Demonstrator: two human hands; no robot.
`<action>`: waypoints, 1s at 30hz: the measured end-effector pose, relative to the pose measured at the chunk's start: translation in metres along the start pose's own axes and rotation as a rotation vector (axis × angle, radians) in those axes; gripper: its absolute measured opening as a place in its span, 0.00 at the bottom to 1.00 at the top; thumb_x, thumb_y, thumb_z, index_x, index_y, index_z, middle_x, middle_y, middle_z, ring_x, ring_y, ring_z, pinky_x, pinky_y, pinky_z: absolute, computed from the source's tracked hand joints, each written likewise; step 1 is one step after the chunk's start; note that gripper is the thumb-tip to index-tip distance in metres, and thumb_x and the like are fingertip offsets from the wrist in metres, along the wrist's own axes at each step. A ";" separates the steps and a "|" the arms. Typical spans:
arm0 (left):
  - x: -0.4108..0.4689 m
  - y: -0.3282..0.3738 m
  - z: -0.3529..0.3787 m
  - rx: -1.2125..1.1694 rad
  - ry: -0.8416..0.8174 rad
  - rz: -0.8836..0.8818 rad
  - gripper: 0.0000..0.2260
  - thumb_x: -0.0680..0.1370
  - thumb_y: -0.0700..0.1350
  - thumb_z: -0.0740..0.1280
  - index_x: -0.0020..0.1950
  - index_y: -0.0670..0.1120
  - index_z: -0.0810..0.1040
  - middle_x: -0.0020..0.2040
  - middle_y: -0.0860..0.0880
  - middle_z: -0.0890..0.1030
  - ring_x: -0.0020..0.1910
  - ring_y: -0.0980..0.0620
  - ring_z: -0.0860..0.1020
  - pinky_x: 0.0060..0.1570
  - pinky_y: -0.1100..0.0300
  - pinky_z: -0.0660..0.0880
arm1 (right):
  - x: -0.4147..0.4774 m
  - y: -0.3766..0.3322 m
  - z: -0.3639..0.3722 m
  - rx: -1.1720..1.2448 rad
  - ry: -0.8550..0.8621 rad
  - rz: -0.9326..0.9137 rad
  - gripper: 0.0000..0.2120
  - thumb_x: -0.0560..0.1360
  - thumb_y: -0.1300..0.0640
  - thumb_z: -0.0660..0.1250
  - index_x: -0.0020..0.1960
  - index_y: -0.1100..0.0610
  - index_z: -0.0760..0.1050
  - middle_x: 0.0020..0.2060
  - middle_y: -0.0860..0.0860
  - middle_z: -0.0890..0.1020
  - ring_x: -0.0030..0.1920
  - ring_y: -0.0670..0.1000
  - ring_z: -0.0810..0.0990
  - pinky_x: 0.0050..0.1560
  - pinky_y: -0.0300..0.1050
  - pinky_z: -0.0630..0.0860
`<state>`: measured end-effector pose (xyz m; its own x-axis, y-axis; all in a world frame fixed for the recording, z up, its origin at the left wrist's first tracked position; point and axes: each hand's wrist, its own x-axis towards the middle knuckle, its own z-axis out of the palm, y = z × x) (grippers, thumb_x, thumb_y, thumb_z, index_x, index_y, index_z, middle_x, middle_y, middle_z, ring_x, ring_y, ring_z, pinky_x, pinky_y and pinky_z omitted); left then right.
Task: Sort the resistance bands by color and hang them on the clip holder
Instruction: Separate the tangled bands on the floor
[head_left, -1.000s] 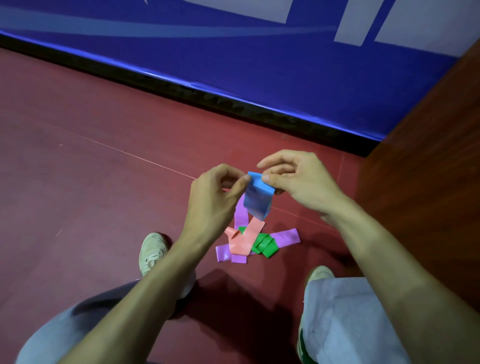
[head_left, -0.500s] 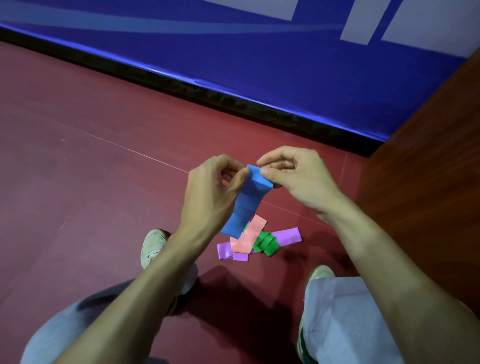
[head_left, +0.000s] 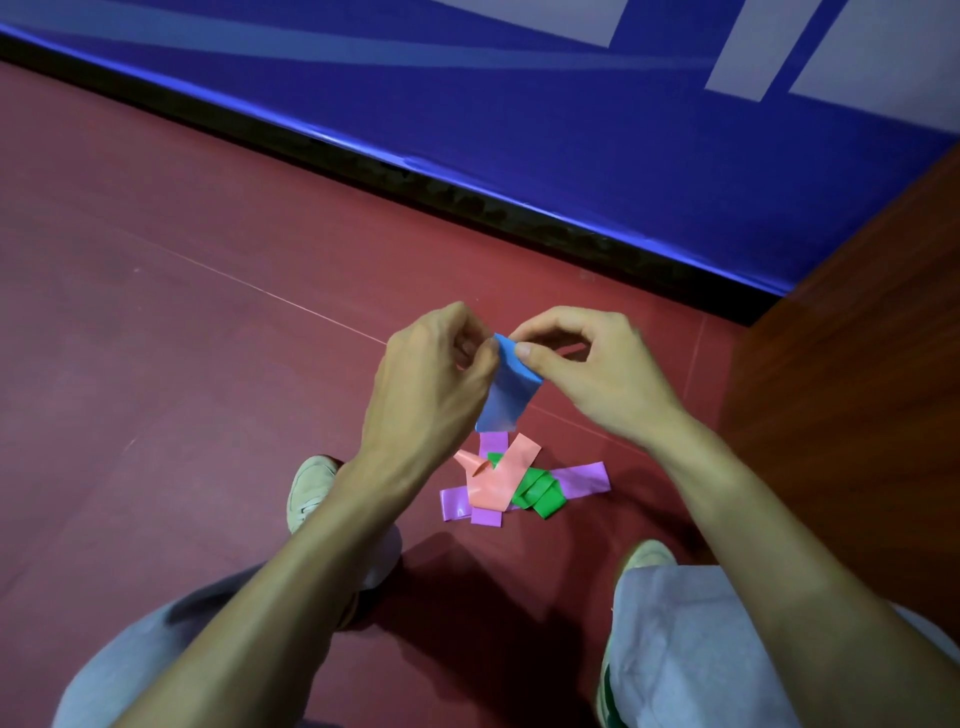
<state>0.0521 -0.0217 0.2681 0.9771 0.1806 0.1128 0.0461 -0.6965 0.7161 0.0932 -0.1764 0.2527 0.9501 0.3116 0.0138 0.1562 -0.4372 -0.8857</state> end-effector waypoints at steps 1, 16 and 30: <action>0.000 -0.001 -0.001 -0.007 0.001 -0.004 0.03 0.73 0.42 0.66 0.40 0.47 0.77 0.35 0.52 0.79 0.36 0.55 0.76 0.38 0.56 0.72 | 0.000 0.000 0.001 -0.019 0.007 -0.018 0.07 0.73 0.59 0.71 0.44 0.48 0.82 0.42 0.45 0.84 0.43 0.45 0.82 0.50 0.46 0.78; 0.006 -0.001 -0.008 -0.293 -0.067 -0.284 0.05 0.74 0.42 0.67 0.38 0.46 0.80 0.31 0.51 0.81 0.30 0.56 0.77 0.33 0.62 0.71 | -0.006 0.001 0.007 -0.188 0.121 -0.238 0.12 0.70 0.58 0.74 0.50 0.51 0.75 0.39 0.43 0.82 0.41 0.44 0.82 0.46 0.45 0.79; 0.003 -0.003 -0.004 0.048 -0.124 -0.156 0.06 0.78 0.51 0.64 0.48 0.50 0.78 0.39 0.57 0.78 0.41 0.55 0.77 0.40 0.58 0.71 | -0.002 0.005 0.001 -0.239 0.169 -0.308 0.04 0.69 0.59 0.74 0.40 0.57 0.78 0.35 0.46 0.81 0.38 0.45 0.78 0.43 0.38 0.73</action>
<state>0.0542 -0.0166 0.2686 0.9753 0.2038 -0.0853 0.2060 -0.6993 0.6845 0.0916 -0.1785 0.2478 0.8771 0.3245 0.3541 0.4789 -0.5349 -0.6961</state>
